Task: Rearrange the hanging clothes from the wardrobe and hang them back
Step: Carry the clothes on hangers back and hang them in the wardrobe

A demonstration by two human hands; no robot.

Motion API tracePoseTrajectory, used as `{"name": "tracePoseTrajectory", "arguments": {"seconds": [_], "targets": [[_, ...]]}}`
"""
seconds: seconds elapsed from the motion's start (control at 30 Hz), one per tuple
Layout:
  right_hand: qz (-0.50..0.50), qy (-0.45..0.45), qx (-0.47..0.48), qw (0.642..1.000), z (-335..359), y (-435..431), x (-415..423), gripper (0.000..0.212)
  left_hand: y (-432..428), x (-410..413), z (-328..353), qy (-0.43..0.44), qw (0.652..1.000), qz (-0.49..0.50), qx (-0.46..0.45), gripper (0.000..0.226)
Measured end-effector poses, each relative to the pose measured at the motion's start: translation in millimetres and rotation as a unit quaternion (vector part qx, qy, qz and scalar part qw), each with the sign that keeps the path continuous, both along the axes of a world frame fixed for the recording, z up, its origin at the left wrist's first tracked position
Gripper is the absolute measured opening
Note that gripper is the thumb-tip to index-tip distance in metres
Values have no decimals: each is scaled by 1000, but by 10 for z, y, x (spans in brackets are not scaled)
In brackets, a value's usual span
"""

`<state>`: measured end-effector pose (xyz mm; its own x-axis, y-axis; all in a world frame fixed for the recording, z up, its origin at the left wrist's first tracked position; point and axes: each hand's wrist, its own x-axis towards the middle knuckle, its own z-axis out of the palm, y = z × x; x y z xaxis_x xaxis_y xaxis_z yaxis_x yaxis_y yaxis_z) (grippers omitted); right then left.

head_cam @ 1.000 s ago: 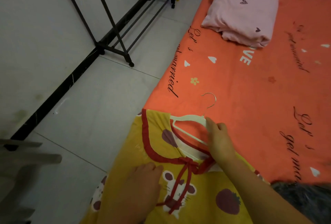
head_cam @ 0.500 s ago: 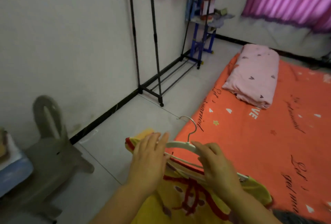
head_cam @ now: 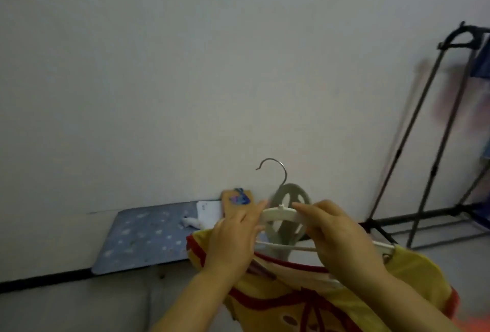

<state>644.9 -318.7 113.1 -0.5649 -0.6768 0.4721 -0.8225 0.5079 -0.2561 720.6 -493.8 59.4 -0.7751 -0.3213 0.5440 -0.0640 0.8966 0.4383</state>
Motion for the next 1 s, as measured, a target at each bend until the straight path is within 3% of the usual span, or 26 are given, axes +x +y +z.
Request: {"name": "tracePoseTrajectory", "arguments": {"seconds": [0.1, 0.2, 0.4, 0.67, 1.0], "targets": [[80, 10, -1, 997, 220, -708, 569, 50, -604, 805, 130, 21, 997, 73, 7, 50], [144, 28, -11, 989, 381, -1399, 1035, 42, -1139, 1528, 326, 55, 988, 145, 11, 51], [293, 78, -42, 952, 445, -2752, 1692, 47, -2075, 2722, 663, 45, 943, 325, -59, 47], [470, 74, -73, 877, 433, -4453, 2465, 54, -3041, 3933, 1008, 8, 853, 506, -127, 46], [648, 66, -127, 748, 745, -6183, 3717, 62, -3855, 5189, 1442, -20, 742, 648, -174, 44]]}}
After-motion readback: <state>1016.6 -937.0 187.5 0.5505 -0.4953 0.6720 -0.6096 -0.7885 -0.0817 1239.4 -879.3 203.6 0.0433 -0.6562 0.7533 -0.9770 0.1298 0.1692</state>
